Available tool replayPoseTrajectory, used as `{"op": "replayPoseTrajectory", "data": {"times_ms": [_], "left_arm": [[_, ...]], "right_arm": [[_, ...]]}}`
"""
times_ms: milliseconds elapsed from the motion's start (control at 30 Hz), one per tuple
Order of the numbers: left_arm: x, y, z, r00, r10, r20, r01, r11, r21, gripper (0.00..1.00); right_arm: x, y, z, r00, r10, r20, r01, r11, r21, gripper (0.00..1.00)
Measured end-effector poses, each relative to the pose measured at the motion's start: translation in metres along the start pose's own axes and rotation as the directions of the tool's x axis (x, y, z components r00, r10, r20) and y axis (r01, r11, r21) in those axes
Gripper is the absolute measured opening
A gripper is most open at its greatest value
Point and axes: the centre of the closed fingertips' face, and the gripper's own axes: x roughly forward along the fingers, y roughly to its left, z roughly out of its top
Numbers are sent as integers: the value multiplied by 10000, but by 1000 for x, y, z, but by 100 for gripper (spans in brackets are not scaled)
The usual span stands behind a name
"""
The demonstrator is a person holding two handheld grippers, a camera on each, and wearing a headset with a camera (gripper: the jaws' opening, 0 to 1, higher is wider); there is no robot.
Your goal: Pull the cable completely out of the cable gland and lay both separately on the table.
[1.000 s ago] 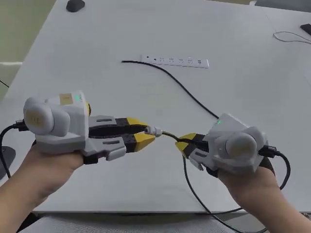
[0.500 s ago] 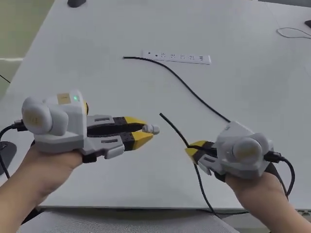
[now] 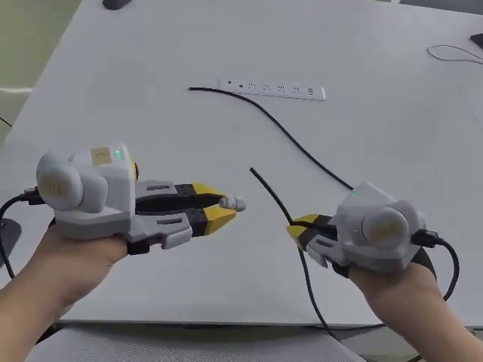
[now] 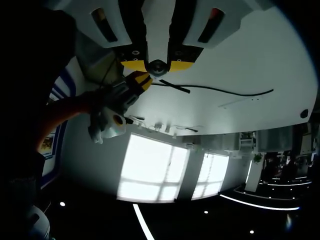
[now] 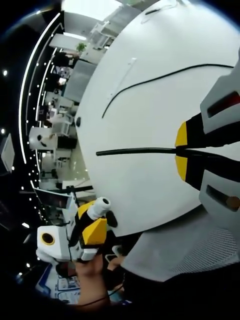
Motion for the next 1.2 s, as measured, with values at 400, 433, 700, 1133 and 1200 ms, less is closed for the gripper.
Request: {"op": "replayPoseTrajectory", "data": {"times_ms": [400,433,700,1133,1200], "left_arm": [[-3,4,-18,10000,-59,-48,59,10000,63,15],[-4,5,-19,10000,-43,-71,44,9999,147,15],[-10,9,-32,9999,-89,-144,89,10000,16,15],[-17,14,-56,9993,-73,-355,70,9999,-77,15],[-18,15,-61,9991,-52,-419,47,9999,-109,15]], "right_arm": [[10,-5,6,9978,-110,-651,65,9975,-698,0],[11,-5,7,9979,-112,-636,64,9972,-751,0],[27,-11,20,9969,-148,-773,73,9952,-971,0],[51,-14,34,9950,-192,-982,47,9892,-1462,0],[56,-15,36,9947,-201,-1012,47,9887,-1499,0]]}}
